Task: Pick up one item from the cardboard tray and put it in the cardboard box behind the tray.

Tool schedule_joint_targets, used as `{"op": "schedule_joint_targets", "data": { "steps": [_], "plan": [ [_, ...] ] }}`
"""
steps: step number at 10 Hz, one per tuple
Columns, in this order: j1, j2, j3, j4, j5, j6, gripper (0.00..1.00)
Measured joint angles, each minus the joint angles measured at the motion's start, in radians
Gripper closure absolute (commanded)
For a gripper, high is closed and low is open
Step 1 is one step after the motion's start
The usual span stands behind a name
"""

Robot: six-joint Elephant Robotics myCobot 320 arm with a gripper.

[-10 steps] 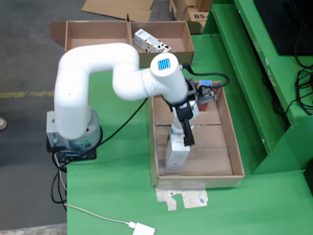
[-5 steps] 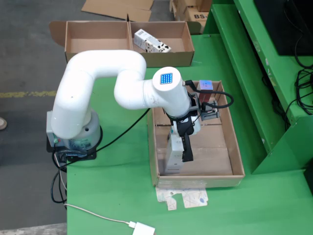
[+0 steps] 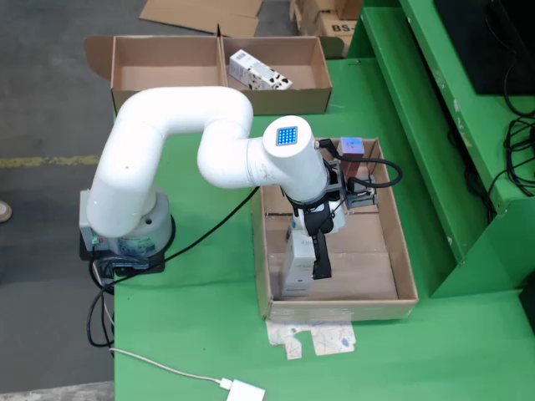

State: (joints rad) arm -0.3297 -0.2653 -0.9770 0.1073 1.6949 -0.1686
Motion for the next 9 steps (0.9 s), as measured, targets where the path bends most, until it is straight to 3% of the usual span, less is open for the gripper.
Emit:
{"op": "schedule_joint_targets", "data": {
  "steps": [9],
  "plan": [
    [0.106,-0.021,-0.216,0.117,-0.043,0.037,0.0]
  ]
}}
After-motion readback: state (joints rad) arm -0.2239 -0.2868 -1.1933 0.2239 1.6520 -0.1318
